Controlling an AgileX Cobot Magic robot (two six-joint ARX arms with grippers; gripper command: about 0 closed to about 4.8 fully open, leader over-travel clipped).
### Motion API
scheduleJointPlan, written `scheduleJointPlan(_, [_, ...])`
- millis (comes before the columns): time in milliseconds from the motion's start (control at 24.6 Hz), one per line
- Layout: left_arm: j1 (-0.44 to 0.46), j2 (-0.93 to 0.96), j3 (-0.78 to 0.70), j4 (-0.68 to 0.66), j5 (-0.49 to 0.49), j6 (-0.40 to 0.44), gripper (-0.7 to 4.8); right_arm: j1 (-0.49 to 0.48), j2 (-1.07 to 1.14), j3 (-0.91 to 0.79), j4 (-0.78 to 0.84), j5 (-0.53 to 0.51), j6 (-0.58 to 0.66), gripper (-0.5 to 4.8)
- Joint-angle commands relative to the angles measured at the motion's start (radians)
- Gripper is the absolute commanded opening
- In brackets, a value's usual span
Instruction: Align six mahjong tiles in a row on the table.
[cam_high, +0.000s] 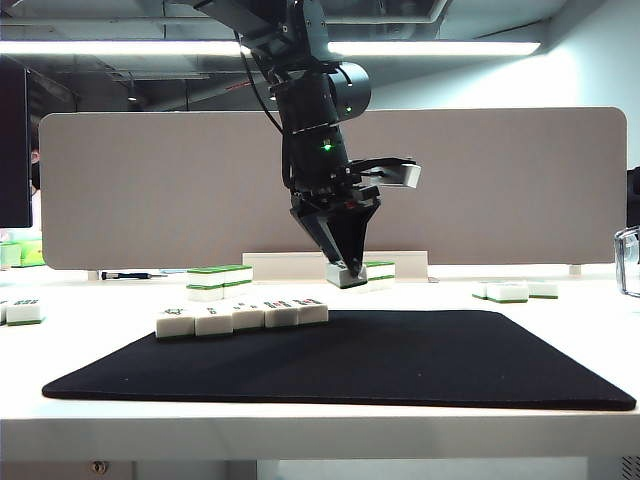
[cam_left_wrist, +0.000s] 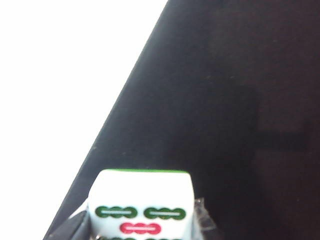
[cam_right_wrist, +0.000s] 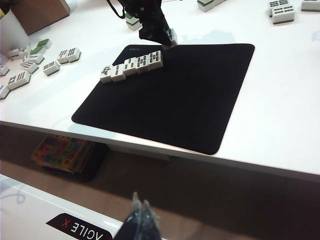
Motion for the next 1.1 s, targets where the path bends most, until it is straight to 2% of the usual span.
scheduleJointPlan(41, [0.005,0.01,0.002,-0.003,0.037,0.0,2.37,0.001,-0.012,0.002,0.008,0.002,-0.003,-0.01])
scheduleJointPlan(365, [0.011,0.046,-0.001,-0.01,0.044,0.0,2.37,0.001,-0.012,0.002,0.008,0.002,-0.003,-0.01])
scheduleJointPlan(731, [0.031,0.055,-0.001,-0.084,0.042,0.0,2.37,0.001,-0.012,0.002,0.008,0.002,-0.003,-0.01])
scheduleJointPlan(1096, [0.03,0.055,-0.001,-0.058,0.045,-0.019,2.48,0.001,-0.012,0.002,0.008,0.002,-0.003,-0.01])
